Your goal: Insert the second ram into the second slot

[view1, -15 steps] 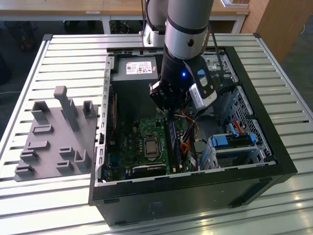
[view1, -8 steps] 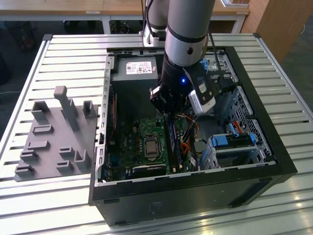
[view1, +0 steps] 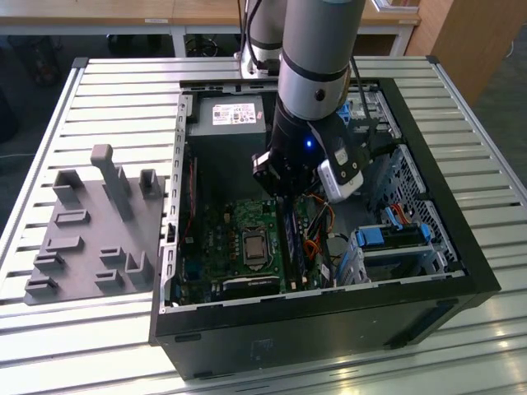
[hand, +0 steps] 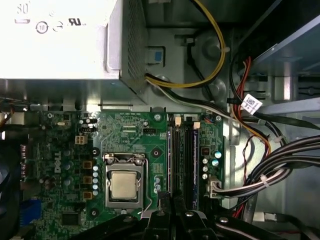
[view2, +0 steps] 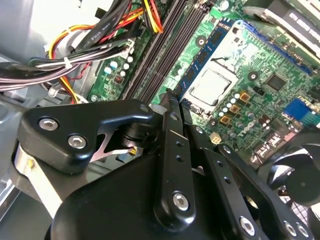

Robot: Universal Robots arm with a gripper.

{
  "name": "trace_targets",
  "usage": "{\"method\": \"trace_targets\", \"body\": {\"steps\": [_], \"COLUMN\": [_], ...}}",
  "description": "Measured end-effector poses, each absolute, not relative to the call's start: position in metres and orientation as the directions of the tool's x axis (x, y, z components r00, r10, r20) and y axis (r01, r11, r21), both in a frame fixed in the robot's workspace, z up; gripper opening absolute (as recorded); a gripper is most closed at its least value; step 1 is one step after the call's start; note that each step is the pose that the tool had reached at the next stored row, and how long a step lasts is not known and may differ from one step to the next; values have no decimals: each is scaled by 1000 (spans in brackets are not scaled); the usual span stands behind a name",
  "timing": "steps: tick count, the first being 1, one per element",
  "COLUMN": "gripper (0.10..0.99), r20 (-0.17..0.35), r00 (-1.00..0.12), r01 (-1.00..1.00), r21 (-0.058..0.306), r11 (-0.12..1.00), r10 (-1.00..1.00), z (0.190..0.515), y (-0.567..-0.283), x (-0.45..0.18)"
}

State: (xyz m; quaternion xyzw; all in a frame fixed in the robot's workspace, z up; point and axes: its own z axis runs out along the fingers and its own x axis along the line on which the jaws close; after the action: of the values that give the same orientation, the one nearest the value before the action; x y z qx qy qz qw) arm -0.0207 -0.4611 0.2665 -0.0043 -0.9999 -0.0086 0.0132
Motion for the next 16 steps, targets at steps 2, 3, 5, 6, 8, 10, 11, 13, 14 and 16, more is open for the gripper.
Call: {"method": "trace_targets", "body": {"steps": [2,3,5,6,8,10,11,13,14,16], "gripper": [137,137,137,137,137,137,137,137,137,137], "r20": [26,26,26,27,27,26,26,27,27,27], "r00": [-1000,-1000,-1000,-1000,-1000,-1000,-1000,-1000,-1000,-1000], "r01": [9,9,9,9,9,9,9,9,9,9], "r21": [17,17,17,17,17,17,17,17,17,17], "r11": [1000,1000,1000,1000,1000,1000,1000,1000,1000,1000], "r10": [8,8,8,9,9,9,8,8,9,9], "z": [263,261,258,258,258,257,255,252,250,247], "y": [-461,-461,-461,-461,-461,-461,-461,-461,-461,-461], "x": [-20,-20,-20,-20,-20,-20,-19,-17,-17,-17]}}
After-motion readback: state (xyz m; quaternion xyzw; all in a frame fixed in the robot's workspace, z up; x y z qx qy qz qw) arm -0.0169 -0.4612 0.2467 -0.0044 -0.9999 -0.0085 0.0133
